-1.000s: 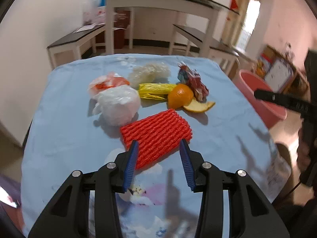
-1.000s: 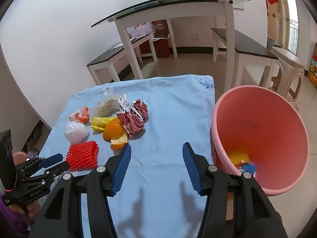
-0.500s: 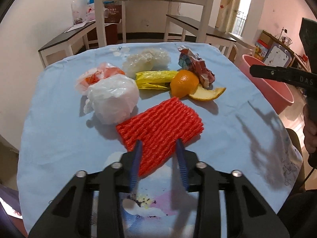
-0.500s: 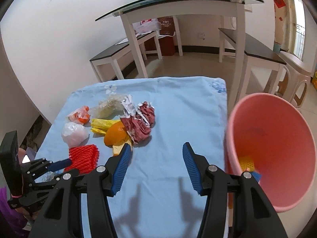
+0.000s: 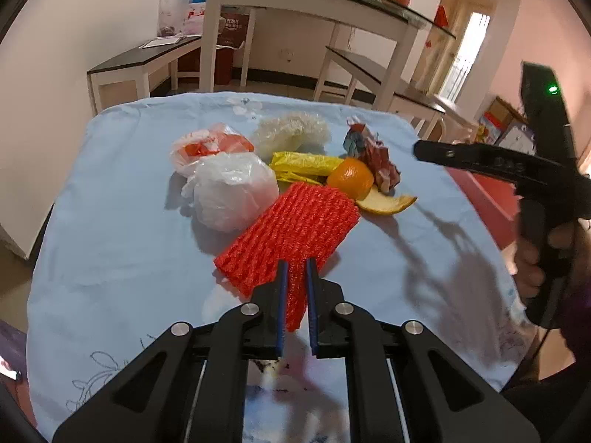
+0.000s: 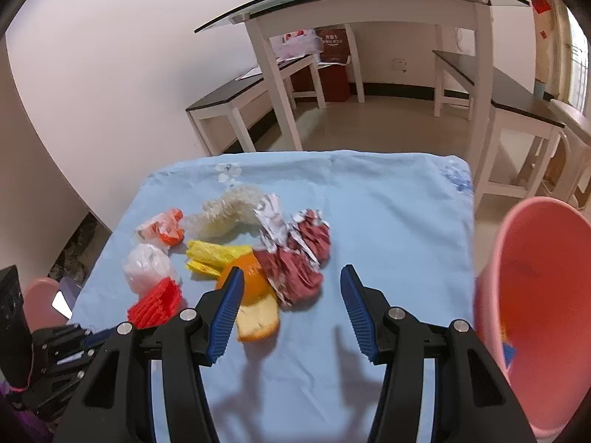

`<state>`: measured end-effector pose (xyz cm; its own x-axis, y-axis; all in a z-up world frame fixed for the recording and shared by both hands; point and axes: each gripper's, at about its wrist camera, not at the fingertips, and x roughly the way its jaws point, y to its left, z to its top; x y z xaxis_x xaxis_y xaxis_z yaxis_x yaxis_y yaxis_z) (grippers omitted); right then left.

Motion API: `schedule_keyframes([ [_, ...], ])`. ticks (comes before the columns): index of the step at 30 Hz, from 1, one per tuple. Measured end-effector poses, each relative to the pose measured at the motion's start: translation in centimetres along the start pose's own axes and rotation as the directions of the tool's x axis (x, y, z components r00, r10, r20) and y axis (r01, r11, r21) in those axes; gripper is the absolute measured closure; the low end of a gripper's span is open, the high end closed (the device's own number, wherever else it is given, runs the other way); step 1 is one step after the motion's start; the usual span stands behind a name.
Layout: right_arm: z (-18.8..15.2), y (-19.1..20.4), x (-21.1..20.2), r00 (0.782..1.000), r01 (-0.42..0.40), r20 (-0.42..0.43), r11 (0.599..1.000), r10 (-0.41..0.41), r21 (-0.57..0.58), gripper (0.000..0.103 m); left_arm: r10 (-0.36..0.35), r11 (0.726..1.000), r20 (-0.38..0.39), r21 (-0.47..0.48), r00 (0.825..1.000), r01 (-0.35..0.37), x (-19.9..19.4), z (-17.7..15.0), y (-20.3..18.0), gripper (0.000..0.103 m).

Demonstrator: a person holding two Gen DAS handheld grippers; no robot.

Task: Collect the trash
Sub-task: 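Grasp the red foam net with the left tool while the right tool grasps the crumpled foil wrapper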

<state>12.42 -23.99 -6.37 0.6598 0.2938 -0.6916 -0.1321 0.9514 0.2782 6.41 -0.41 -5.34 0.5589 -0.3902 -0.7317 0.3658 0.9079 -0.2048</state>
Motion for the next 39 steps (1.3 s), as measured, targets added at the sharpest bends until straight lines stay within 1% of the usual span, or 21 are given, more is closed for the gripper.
schedule_keyframes([
  [5,1.0,1.2,1.4,0.999,-0.032,0.003,0.999,0.032,-0.018,0.049,-0.024,0.999,0.008,-0.043,1.000,0.024,-0.8,-0.2,0.2,0.094],
  [8,1.4,1.9,2.2,1.000,-0.027,-0.003,0.999,0.027,-0.034,0.052,-0.028,0.998,0.008,-0.053,1.000,0.029,-0.9,-0.3,0.2,0.094],
  [10,1.6,2.3,3.1,0.999,-0.026,-0.022,0.999,0.025,-0.043,0.062,-0.031,0.998,0.008,-0.060,0.999,0.032,-1.0,-0.3,0.2,0.094],
  [11,1.6,2.3,3.4,0.999,-0.020,-0.029,0.999,0.019,-0.049,0.065,-0.031,0.998,0.008,-0.063,0.999,0.032,-1.0,-0.3,0.2,0.094],
  [14,1.5,2.3,4.4,0.999,0.002,-0.054,0.999,-0.005,-0.051,0.081,-0.033,0.997,0.010,-0.066,0.999,0.033,-1.1,-0.2,0.1,0.094],
  [15,1.4,2.1,4.6,0.998,0.005,-0.058,0.999,-0.008,-0.046,0.091,-0.034,0.997,0.010,-0.066,0.999,0.034,-1.1,-0.3,0.1,0.094],
  [18,1.2,1.7,4.3,0.999,-0.010,-0.051,1.000,0.009,-0.030,0.095,-0.035,0.997,0.016,-0.063,0.999,0.036,-1.3,-0.3,-0.1,0.094],
  [23,1.0,1.1,2.0,0.999,-0.029,-0.020,0.999,0.029,-0.024,0.097,-0.043,0.997,0.037,-0.068,0.998,0.046,-1.9,-0.2,-0.5,0.094],
  [31,0.3,0.0,-3.6,0.996,-0.055,0.067,0.998,0.054,0.011,0.097,-0.053,0.997,0.080,-0.057,0.995,0.058,-3.1,0.4,-2.0,0.094],
  [39,-1.0,-2.0,-8.4,0.990,-0.036,0.139,0.998,0.028,0.052,0.097,-0.071,0.996,0.107,-0.051,0.992,0.076,-3.4,2.0,-4.2,0.094],
])
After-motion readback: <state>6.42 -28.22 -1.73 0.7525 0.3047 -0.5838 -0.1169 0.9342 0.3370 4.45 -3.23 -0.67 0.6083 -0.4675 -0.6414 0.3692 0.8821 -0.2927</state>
